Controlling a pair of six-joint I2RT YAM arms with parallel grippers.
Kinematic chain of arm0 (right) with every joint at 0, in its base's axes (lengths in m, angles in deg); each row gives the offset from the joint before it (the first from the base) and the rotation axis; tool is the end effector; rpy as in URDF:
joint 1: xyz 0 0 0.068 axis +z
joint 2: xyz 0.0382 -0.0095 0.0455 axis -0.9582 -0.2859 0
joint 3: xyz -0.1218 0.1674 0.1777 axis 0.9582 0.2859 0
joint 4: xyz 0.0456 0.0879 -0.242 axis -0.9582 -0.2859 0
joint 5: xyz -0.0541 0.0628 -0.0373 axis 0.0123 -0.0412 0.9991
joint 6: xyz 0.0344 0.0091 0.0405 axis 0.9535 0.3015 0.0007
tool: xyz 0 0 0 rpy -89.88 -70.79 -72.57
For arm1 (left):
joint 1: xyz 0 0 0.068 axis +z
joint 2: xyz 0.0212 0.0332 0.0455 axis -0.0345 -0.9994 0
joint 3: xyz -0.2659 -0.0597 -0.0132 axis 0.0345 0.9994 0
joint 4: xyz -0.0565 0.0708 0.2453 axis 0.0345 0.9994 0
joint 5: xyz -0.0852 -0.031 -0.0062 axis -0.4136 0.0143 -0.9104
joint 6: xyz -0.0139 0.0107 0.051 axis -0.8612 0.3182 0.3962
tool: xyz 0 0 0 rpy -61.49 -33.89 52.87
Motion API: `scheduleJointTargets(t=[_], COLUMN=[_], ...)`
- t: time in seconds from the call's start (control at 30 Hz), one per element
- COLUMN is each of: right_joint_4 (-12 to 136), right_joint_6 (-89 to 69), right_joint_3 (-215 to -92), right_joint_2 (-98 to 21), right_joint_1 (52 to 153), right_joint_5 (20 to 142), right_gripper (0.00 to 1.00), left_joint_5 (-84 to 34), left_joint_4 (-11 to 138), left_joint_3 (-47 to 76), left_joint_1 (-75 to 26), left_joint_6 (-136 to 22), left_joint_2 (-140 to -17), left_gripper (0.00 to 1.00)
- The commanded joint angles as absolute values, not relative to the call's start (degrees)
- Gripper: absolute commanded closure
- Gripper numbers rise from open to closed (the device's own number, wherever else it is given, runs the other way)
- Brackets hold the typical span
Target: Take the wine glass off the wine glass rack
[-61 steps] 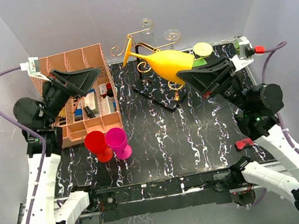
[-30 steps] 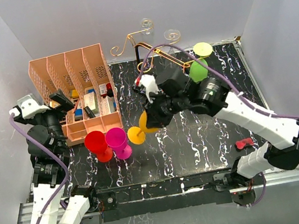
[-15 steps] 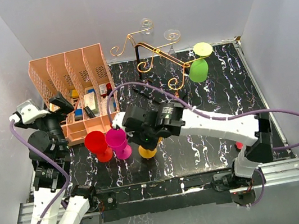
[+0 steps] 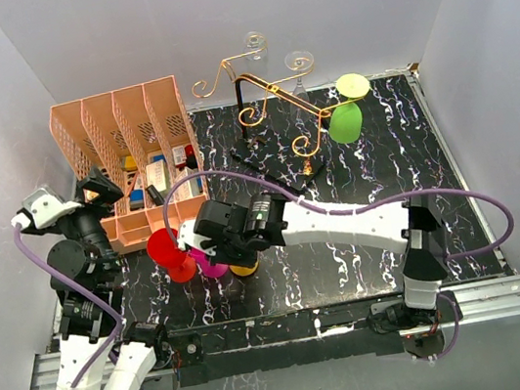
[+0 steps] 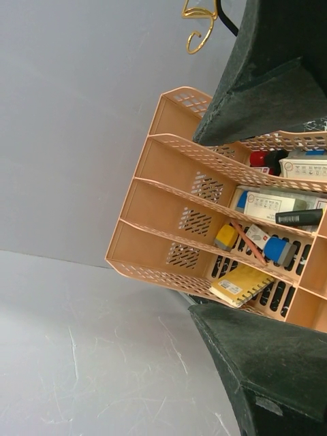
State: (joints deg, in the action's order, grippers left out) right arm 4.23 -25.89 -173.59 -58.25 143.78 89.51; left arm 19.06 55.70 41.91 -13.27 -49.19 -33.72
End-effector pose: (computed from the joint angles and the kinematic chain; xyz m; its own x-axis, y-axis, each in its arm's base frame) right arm 0.1236 0.3461 0.3148 -0.1454 -0.8818 -0.4487 -0.9763 0.2013 -0.0792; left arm 0.1118 -0.0090 0.4090 0.4162 -0.1728 -0.8927 -0.2729 0.9128 -0.3040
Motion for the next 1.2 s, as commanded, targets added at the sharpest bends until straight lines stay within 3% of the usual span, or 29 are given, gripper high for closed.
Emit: scheduleJointTargets(t=[0.0,0.43,0.7,0.9,1.03,1.17], right_joint_4=[6.48,5.45,6.04,6.25,7.03,6.63], right_joint_6=[-29.02,-28.85,-28.57,-28.45,-28.04,-26.93], right_joint_3=[-173.97,-175.18,-176.56,-178.26,-178.62,-180.7], right_joint_2=[-59.44,-61.99,-63.58,-63.57,-60.97,-58.14], right_joint_1=[143.79,143.79,143.79,143.79,143.76,143.78], right_joint_5=[90.37,92.36,93.81,96.32,97.33,97.97], right_gripper=[0.9,0.87,0.77,0.6,0.41,0.3], left_joint_5=[20.5,20.31,20.32,20.33,20.22,20.07], left_joint_4=[53.51,53.63,53.59,53.42,53.41,53.5], left_joint_3=[42.07,42.24,42.42,42.58,42.76,42.72], left_joint_1=[-13.5,-13.56,-13.61,-13.55,-13.58,-13.55], left_joint_6=[-48.23,-48.54,-48.53,-48.4,-48.45,-48.51], left_joint_2=[-32.84,-32.4,-32.27,-32.27,-32.39,-32.61], left_gripper=[0.03,0.03,0.03,0.03,0.03,0.03])
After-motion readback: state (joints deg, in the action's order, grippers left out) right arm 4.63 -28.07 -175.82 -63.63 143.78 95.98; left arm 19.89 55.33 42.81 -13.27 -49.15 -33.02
